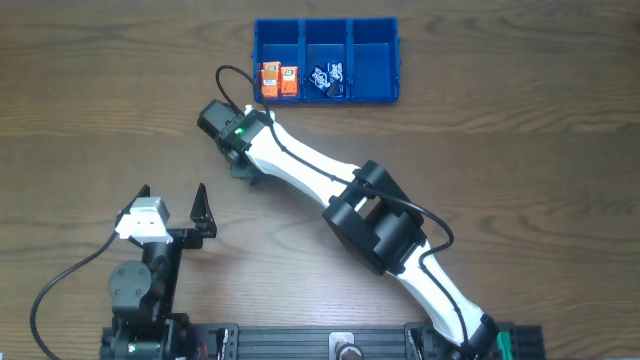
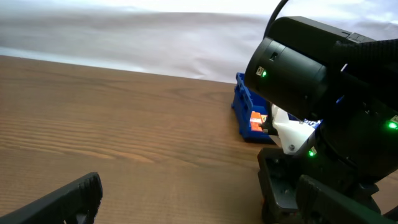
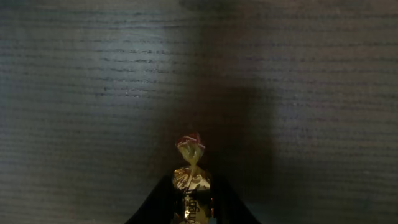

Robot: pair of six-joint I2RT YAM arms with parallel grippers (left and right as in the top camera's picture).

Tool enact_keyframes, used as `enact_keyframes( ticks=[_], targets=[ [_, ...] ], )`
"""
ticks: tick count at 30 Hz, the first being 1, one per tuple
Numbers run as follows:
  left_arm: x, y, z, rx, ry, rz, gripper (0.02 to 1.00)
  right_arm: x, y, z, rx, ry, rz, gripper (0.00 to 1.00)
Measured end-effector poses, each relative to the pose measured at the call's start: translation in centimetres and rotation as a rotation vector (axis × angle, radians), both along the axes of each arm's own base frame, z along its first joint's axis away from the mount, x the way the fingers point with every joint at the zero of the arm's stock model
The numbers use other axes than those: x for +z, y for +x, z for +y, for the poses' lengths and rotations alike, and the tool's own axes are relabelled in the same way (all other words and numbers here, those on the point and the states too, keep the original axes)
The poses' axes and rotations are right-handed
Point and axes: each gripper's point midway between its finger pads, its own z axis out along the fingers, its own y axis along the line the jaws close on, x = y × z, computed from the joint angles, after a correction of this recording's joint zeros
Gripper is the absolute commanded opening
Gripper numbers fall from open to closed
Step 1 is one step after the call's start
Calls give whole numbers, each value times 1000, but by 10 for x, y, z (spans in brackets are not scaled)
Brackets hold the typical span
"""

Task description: Sort Candies Into Trays

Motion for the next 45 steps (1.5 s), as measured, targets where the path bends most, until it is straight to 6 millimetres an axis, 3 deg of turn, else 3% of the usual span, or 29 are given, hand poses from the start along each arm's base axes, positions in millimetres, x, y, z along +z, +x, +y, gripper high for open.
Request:
enact_keyframes(
  ticks=[4,6,8,9,10,12,13,14,16,19,21,23,24,25,26,27,32,34,36,38,39,40,41,43,45],
  targets=[
    [0,0,0,0,0,0,998,7,7,-7,66,-32,-29,119],
    [0,0,0,0,0,0,996,37,22,-23,92,-37,-80,117],
    [0,0,0,0,0,0,998,108,53,-54,69,1,-207,119],
    [0,0,0,0,0,0,998,156,73,-81,32,29,-300,119],
    [0,0,0,0,0,0,998,214,98,-126,-38,51,-428,119],
    [0,0,0,0,0,0,998,256,126,-177,-121,46,-541,119],
    [0,0,0,0,0,0,998,262,140,-205,-169,22,-573,119],
    [0,0,0,0,0,0,998,255,150,-227,-200,-11,-568,119],
    [0,0,0,0,0,0,998,227,167,-243,-212,-61,-531,119],
    [0,0,0,0,0,0,998,158,182,-239,-180,-112,-431,119],
    [0,0,0,0,0,0,998,132,189,-235,-168,-112,-400,123],
    [0,0,0,0,0,0,998,113,191,-235,-162,-114,-371,194],
    [0,0,0,0,0,0,998,110,192,-235,-161,-111,-369,259],
    [0,0,0,0,0,0,996,110,192,-235,-162,-109,-368,400],
    [0,0,0,0,0,0,998,111,194,-236,-162,-108,-372,752],
    [0,0,0,0,0,0,998,110,194,-237,-159,-110,-370,825],
    [0,0,0,0,0,0,998,109,187,-240,-152,-130,-343,947],
    [0,0,0,0,0,0,998,134,175,-227,-124,-117,-386,956],
    [0,0,0,0,0,0,998,163,148,-213,-83,-83,-413,982],
    [0,0,0,0,0,0,998,209,104,-193,-14,1,-466,996],
    [0,0,0,0,0,0,998,214,90,-190,0,23,-472,996],
    [0,0,0,1,0,0,998,194,49,-190,33,33,-397,996],
    [0,0,0,0,0,0,998,178,30,-187,49,36,-352,996],
    [0,0,0,0,0,0,998,111,-29,-179,102,18,-159,993],
    [0,0,0,0,0,0,998,66,-73,-178,118,-3,-21,987]
  ],
)
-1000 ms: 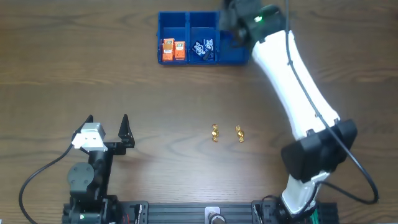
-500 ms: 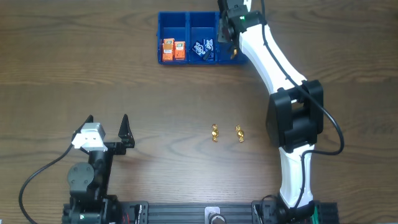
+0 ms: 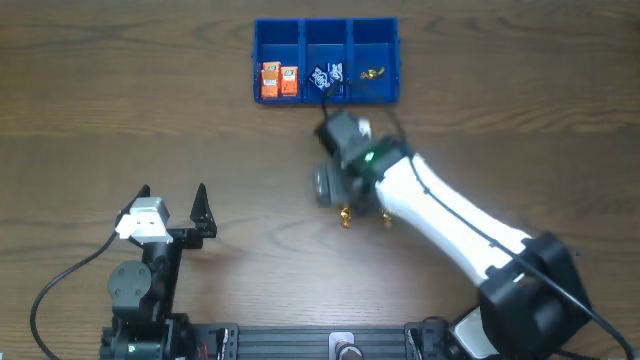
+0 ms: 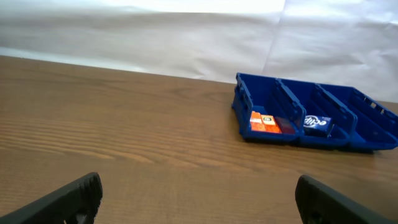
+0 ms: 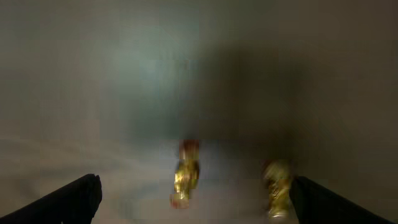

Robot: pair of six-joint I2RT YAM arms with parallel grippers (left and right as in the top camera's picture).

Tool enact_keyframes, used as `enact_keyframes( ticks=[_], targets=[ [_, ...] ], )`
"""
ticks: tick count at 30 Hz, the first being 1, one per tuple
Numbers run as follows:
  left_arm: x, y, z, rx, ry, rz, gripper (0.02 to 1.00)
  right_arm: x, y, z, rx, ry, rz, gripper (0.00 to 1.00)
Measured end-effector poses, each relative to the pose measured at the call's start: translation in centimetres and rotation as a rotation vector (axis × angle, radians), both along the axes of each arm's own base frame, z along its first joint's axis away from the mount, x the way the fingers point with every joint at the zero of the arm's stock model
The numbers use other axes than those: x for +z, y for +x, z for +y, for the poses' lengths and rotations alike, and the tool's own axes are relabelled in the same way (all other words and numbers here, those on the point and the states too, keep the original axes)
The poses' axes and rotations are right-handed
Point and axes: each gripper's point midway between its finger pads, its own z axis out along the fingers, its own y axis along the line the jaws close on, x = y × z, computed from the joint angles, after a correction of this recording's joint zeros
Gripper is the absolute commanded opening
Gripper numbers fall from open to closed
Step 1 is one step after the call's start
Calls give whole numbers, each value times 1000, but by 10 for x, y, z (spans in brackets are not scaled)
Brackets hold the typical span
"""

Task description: Sort Candies Into Trays

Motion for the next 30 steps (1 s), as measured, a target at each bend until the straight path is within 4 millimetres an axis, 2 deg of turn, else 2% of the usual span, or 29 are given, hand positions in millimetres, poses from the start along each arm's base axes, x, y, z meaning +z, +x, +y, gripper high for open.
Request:
enact_keyframes(
  ticks=[2,4,8,11,17,23,27,30],
  targets=[
    [0,0,0,0,0,0,998,-19,-21,2,-8,-4,50,976],
    [0,0,0,0,0,0,996,-27,-31,7,-18,5,67,963],
    [0,0,0,0,0,0,998,-43,-29,16,-42,19,77,930],
    [0,0,0,0,0,0,998,-68,-29,17,-66,-6,116,842],
    [0,0,0,0,0,0,998,-69,-27,16,-94,-5,115,555],
    [0,0,0,0,0,0,998,-69,-27,12,-102,-24,107,408],
    [0,0,0,0,0,0,998,-69,-26,9,-119,-38,103,226],
    [0,0,0,0,0,0,998,-69,-26,8,-126,-42,99,154]
  ],
)
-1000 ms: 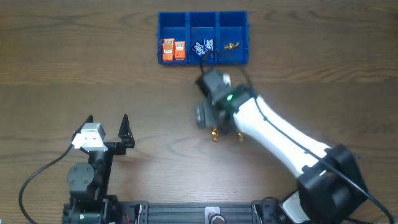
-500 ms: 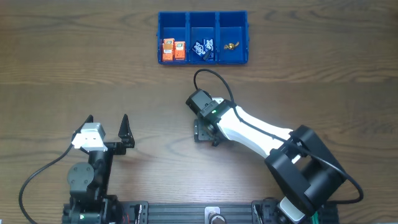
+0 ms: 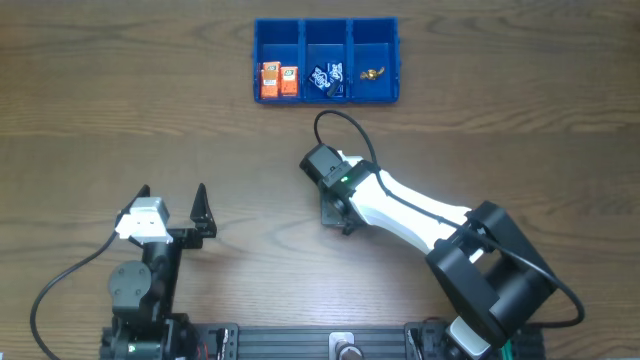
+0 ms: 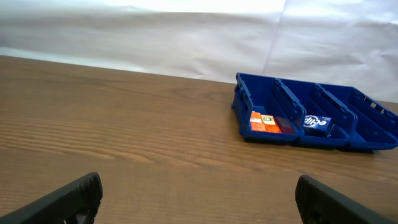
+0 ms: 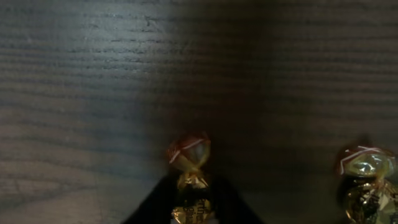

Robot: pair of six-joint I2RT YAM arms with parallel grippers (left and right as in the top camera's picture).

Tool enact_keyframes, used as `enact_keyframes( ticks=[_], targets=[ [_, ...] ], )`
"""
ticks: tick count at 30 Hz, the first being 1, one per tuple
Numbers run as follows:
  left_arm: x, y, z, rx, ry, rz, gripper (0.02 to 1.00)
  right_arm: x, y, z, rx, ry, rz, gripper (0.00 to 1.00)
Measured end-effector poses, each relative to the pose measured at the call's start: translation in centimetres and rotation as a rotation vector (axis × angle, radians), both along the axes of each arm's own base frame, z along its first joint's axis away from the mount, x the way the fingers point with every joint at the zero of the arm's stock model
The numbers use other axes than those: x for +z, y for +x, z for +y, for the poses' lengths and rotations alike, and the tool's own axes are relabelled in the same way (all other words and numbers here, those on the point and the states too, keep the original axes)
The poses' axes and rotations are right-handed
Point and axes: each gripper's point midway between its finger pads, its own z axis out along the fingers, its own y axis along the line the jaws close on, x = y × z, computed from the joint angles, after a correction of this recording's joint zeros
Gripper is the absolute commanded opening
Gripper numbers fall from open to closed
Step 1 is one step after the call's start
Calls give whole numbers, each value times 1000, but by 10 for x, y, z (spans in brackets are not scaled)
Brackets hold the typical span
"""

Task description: Sort Candies Into Trays

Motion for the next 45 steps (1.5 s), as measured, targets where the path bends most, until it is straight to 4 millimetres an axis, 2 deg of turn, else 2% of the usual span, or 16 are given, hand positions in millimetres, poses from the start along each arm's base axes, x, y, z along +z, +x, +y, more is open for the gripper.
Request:
enact_keyframes(
  ticks=[8,10,12,15,17,19,22,24,26,28,33,36,37,40,42,45],
  targets=[
    [0,0,0,0,0,0,998,9,6,-7,10,-26,-15,117],
    [0,0,0,0,0,1,998,51,31,-15,5,-23,-71,117],
    [0,0,0,0,0,0,998,111,78,-23,-29,14,-186,117],
    [0,0,0,0,0,0,998,211,165,-49,-73,69,-446,117],
    [0,0,0,0,0,0,998,245,220,-61,-71,58,-568,117],
    [0,0,0,0,0,0,998,225,254,-65,-56,20,-557,117],
    [0,0,0,0,0,0,998,158,287,-63,-35,-19,-490,123],
    [0,0,0,0,0,0,998,119,298,-63,-29,-35,-451,246],
    [0,0,0,0,0,0,998,115,300,-63,-29,-35,-450,360],
    [0,0,0,0,0,0,998,120,305,-61,-20,-31,-473,592],
    [0,0,0,0,0,0,998,121,302,-61,-2,-37,-469,641],
    [0,0,0,0,0,0,996,141,284,-62,8,-21,-484,667],
    [0,0,0,0,0,0,998,153,268,-64,13,-13,-489,676],
    [0,0,0,0,0,0,998,182,183,-74,29,34,-482,689],
    [0,0,0,0,0,0,998,159,132,-80,32,60,-393,687],
    [0,0,0,0,0,0,998,59,44,-91,20,65,-79,687]
  ],
)
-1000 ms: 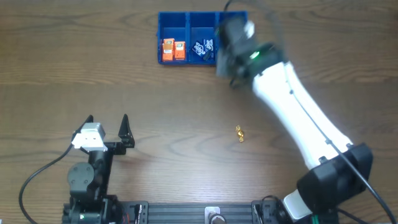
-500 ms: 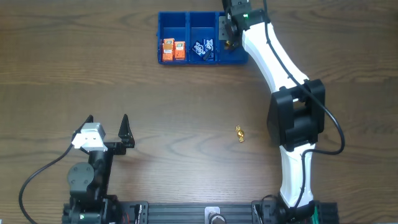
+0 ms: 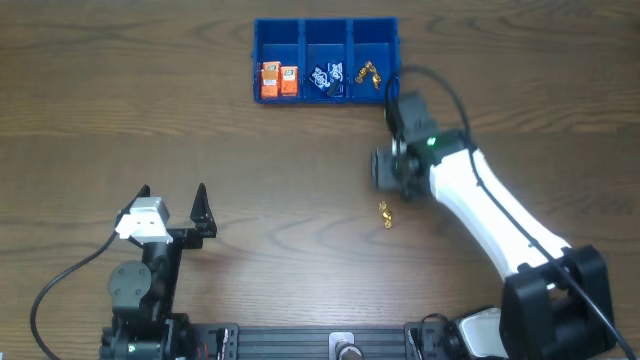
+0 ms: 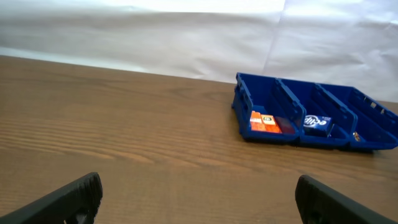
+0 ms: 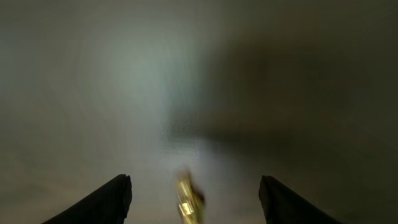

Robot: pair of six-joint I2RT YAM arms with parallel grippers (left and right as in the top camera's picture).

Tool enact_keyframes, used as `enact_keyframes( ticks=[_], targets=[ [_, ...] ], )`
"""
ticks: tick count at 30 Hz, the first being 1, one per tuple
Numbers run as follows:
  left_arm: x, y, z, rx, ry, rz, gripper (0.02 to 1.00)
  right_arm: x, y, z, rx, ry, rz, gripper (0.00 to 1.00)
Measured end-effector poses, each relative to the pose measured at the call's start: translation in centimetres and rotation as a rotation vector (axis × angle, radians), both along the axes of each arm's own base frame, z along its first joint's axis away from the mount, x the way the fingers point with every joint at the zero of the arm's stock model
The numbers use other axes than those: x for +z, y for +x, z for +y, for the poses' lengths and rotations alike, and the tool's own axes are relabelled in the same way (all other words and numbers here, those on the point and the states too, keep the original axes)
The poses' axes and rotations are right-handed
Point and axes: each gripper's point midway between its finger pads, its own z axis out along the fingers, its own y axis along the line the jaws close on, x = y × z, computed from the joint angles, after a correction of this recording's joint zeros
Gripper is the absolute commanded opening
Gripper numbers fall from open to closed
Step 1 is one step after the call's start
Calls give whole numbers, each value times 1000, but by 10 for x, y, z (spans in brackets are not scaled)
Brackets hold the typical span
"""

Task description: Sort Candies Into Trays

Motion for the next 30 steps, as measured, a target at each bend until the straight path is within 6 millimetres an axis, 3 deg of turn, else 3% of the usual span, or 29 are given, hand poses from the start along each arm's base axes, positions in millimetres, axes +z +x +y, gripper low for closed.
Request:
enact_keyframes(
  ticks=[3,7,11,15,19,26,30],
  targets=[
    [0,0,0,0,0,-1,998,-30,-38,10,33,0,105,687],
    [0,0,0,0,0,0,998,-33,-45,26,70,17,110,676],
    [0,0,0,0,0,0,996,-53,-52,22,40,-18,181,673],
    [0,0,0,0,0,0,998,-59,-53,17,24,-46,193,665],
    [0,0,0,0,0,0,998,-63,-52,12,7,-74,196,551],
    [0,0,0,0,0,0,998,-63,-48,13,-4,-70,180,202],
    [0,0,0,0,0,0,998,-63,-48,14,-5,-70,178,137]
  ],
)
